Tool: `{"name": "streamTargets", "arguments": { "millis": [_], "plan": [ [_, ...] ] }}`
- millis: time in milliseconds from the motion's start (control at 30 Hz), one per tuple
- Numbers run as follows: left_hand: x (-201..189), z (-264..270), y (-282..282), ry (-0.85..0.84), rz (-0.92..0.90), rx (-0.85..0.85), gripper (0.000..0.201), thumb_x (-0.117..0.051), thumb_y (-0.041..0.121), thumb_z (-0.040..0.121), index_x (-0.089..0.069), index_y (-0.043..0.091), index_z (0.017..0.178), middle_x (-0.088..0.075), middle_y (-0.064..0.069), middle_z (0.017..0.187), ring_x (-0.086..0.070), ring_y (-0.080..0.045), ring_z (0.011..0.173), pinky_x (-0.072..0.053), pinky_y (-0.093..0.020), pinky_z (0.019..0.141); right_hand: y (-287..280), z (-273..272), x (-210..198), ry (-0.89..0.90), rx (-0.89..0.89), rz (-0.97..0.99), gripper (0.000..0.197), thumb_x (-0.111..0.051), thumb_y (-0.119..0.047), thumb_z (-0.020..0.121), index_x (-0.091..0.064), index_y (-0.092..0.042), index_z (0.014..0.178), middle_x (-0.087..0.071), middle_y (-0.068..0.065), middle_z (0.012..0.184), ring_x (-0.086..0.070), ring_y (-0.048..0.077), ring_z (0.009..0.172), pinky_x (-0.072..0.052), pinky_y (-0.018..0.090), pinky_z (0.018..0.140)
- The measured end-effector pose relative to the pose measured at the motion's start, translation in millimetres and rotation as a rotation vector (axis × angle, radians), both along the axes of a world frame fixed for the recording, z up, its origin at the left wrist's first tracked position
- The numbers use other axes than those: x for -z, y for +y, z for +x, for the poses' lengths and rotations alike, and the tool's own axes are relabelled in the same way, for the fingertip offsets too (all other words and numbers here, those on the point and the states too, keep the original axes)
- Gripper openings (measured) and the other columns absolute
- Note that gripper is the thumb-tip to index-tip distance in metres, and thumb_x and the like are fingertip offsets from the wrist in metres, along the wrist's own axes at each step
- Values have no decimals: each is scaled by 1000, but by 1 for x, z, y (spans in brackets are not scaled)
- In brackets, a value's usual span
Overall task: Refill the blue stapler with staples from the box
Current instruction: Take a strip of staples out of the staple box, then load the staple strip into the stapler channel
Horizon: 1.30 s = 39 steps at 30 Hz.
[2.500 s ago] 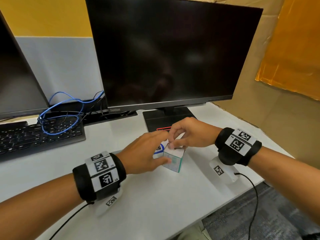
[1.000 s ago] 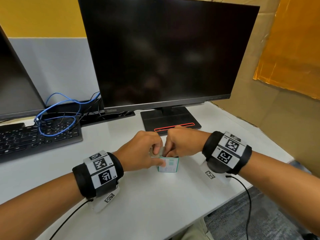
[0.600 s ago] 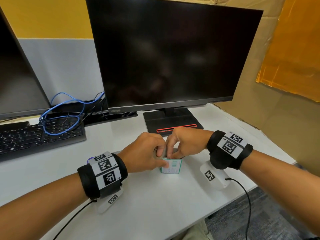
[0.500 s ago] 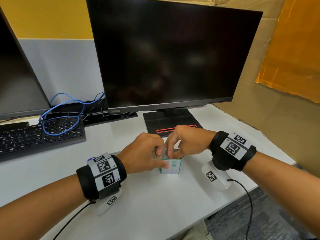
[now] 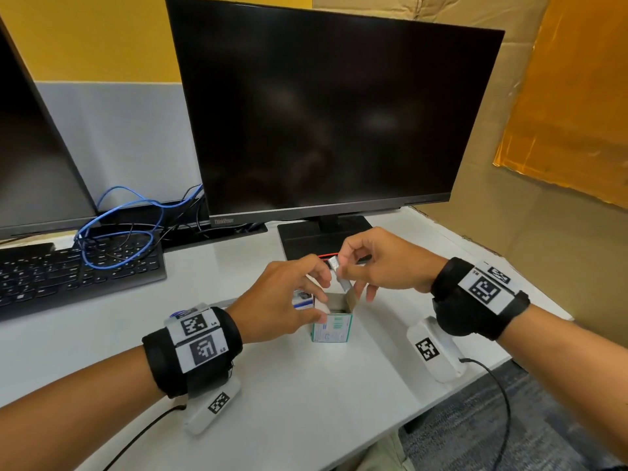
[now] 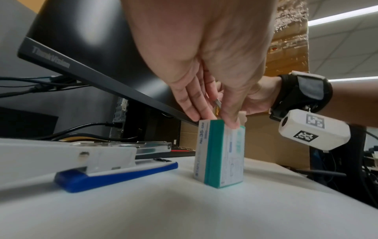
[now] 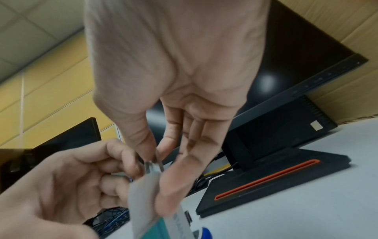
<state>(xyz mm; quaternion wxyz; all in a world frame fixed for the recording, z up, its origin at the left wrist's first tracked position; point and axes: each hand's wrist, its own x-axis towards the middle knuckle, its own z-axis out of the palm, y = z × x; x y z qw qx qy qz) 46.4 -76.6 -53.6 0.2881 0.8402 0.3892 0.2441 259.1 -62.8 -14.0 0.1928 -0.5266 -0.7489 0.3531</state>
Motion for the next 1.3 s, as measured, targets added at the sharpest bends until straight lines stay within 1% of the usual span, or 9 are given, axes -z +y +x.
{"name": "streamTargets", "arguments": {
  "millis": [100, 400, 500, 600, 800, 900, 1133, 1233, 1300],
  "plan": [
    [4, 1, 0, 5, -5, -13, 41, -81, 20, 77, -52, 25, 107, -66, 9, 113, -71, -5, 100, -57, -11, 80, -2, -4, 3, 39, 2, -17, 5, -63, -13, 94, -63, -8, 92, -75, 10, 98, -78, 25, 72, -63, 30, 60],
    [2, 5, 2, -5, -10, -90, 49, -85, 23, 71, -50, 20, 105, -65, 6, 105, -67, -17, 96, -60, -28, 87, -2, -9, 6, 33, 1, -13, 12, -61, -11, 95, -60, 0, 100, -77, 11, 102, -78, 24, 86, -65, 41, 73],
    [2, 6, 5, 37, -4, -107, 41, -85, 27, 71, -55, 17, 97, -62, 5, 104, -64, -21, 98, -63, -30, 78, -3, -6, 3, 65, 9, -2, 4, -61, -8, 94, -61, -5, 93, -78, 14, 99, -78, 23, 85, -65, 41, 73],
    [2, 12, 6, 123, -21, -83, 25, -79, 28, 78, -61, 12, 84, -66, 3, 98, -65, -20, 99, -63, -30, 73, -5, 1, -2, 96, 55, 64, 7, -63, -8, 92, -63, -10, 86, -79, 13, 94, -78, 21, 83, -65, 39, 73],
    [4, 45, 28, 140, 74, -129, 23, -78, 24, 79, -64, 7, 78, -68, -2, 95, -65, -17, 94, -62, -31, 70, -3, 18, -7, 140, 188, 210, 7, -67, -7, 90, -67, -1, 88, -79, 10, 85, -78, 20, 76, -64, 33, 67],
    [6, 60, 45, 130, 96, -151, 22, -78, 22, 80, -62, 7, 77, -67, -4, 90, -66, -18, 85, -58, -25, 60, -1, 25, -3, 167, 221, 246, 7, -69, -7, 88, -68, -1, 87, -79, 9, 82, -77, 20, 74, -61, 27, 61],
    [10, 68, 76, 111, 118, -245, 22, -76, 23, 81, -66, 7, 94, -70, -10, 93, -67, -24, 93, -60, -34, 78, 10, 28, 18, 125, 222, 199, 17, -79, -20, 81, -71, -7, 89, -78, 3, 83, -74, 11, 73, -58, 20, 56],
    [10, 52, 72, 68, 101, -260, 44, -81, 21, 77, -63, 12, 116, -68, -8, 115, -66, -21, 108, -57, -37, 94, 11, 22, 26, 114, 170, 233, 20, -85, -18, 74, -73, -7, 85, -77, 6, 84, -72, 14, 71, -54, 13, 55],
    [7, 33, 64, 119, 100, -258, 53, -81, 19, 77, -59, 14, 126, -66, -7, 124, -64, -19, 114, -54, -35, 99, 12, 13, 35, 51, 121, 275, 23, -87, -21, 70, -73, -9, 84, -76, 3, 84, -71, 16, 72, -55, 14, 58]
  ]
}}
